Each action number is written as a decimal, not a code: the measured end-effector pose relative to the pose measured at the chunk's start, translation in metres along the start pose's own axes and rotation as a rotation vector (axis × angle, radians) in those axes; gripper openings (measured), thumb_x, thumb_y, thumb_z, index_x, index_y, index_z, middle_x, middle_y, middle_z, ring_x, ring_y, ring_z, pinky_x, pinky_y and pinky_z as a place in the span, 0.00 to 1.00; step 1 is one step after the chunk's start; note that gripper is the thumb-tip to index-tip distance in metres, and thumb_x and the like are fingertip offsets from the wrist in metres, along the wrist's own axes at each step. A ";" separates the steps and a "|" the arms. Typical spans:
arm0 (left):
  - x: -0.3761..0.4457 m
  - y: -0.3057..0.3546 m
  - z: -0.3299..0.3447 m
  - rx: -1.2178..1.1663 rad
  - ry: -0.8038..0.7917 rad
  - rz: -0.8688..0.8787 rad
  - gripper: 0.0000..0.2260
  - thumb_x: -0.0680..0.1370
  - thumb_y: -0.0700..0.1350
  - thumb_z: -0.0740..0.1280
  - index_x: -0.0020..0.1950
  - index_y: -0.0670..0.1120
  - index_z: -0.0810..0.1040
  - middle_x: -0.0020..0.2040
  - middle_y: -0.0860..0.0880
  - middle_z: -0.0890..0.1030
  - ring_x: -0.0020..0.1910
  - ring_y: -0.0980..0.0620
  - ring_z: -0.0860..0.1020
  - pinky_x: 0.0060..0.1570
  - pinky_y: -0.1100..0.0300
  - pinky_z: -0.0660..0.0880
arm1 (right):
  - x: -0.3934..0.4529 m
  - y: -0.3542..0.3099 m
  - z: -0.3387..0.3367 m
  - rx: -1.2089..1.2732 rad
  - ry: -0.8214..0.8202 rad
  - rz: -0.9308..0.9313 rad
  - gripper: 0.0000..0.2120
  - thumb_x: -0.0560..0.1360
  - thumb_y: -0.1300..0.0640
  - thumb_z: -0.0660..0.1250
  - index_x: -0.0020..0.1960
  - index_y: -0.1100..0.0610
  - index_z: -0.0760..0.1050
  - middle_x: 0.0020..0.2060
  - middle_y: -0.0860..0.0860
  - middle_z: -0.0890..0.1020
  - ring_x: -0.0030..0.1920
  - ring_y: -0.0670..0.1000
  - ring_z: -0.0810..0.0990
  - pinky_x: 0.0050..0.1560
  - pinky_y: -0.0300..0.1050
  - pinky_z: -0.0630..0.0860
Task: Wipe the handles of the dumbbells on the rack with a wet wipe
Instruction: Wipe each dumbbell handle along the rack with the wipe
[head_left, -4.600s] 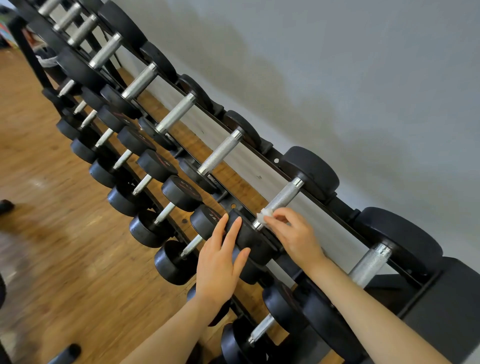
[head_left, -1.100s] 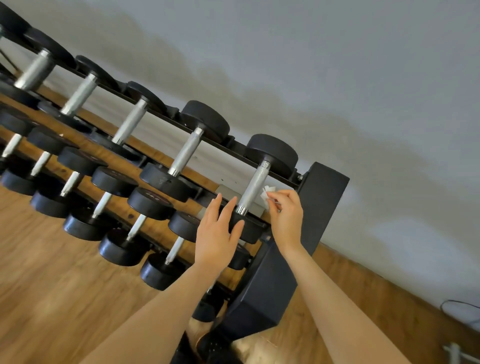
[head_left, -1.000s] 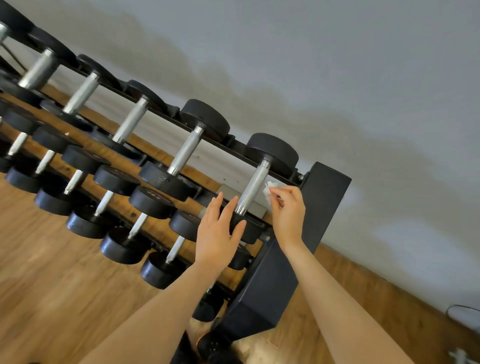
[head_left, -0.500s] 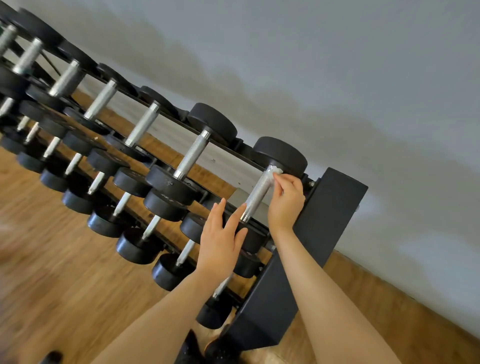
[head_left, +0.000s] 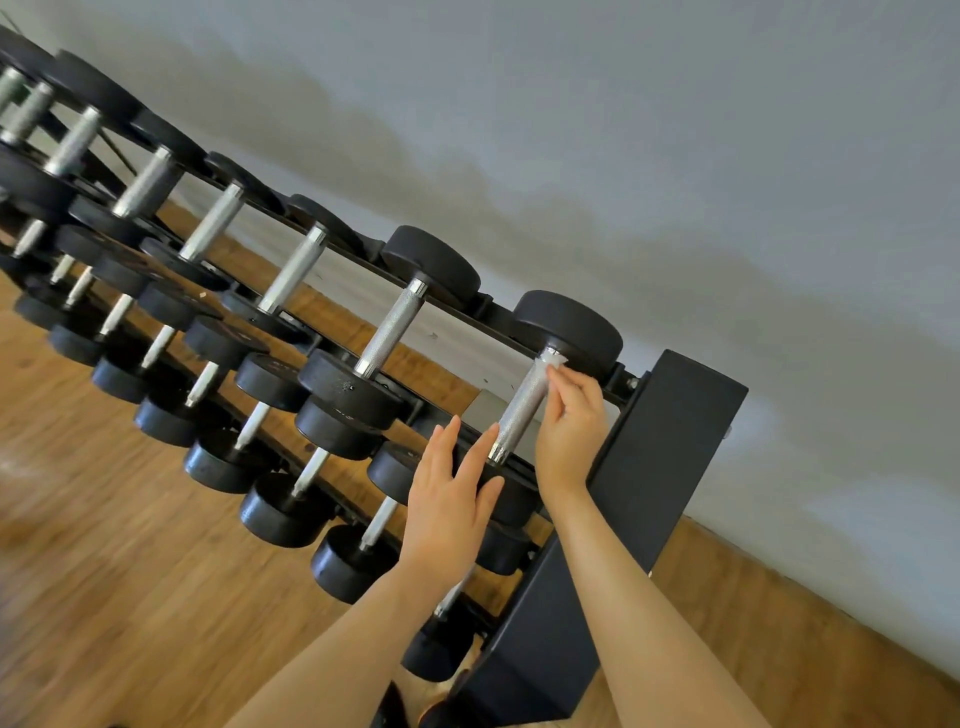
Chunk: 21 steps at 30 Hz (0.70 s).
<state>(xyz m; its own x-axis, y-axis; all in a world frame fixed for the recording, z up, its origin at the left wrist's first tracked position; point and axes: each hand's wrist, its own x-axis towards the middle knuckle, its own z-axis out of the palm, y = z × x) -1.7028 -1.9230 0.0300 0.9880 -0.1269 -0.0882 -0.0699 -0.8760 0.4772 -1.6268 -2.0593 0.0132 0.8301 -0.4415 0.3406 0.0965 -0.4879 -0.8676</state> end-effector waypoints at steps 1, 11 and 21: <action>0.000 0.000 0.000 0.007 0.001 -0.001 0.25 0.83 0.53 0.56 0.78 0.61 0.49 0.81 0.50 0.47 0.80 0.47 0.45 0.76 0.51 0.46 | -0.004 0.002 0.000 0.000 -0.019 -0.015 0.11 0.79 0.64 0.64 0.59 0.63 0.79 0.53 0.56 0.80 0.53 0.46 0.78 0.54 0.24 0.71; -0.001 0.000 0.001 0.009 0.015 0.017 0.25 0.83 0.54 0.55 0.78 0.61 0.49 0.81 0.49 0.47 0.80 0.46 0.45 0.73 0.54 0.43 | 0.005 -0.003 0.006 0.082 0.037 0.068 0.12 0.79 0.64 0.62 0.60 0.64 0.78 0.56 0.55 0.79 0.56 0.48 0.78 0.53 0.23 0.70; 0.000 -0.003 0.005 0.008 0.035 0.033 0.24 0.82 0.54 0.56 0.78 0.57 0.58 0.81 0.48 0.52 0.80 0.44 0.50 0.73 0.51 0.46 | 0.010 -0.001 0.003 0.014 -0.008 -0.010 0.11 0.79 0.64 0.63 0.59 0.63 0.79 0.54 0.55 0.79 0.55 0.50 0.79 0.53 0.24 0.70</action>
<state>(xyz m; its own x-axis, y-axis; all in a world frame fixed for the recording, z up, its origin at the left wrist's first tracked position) -1.7035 -1.9224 0.0243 0.9893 -0.1398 -0.0418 -0.1037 -0.8751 0.4726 -1.6169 -2.0614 0.0165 0.8334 -0.4310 0.3461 0.1120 -0.4815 -0.8693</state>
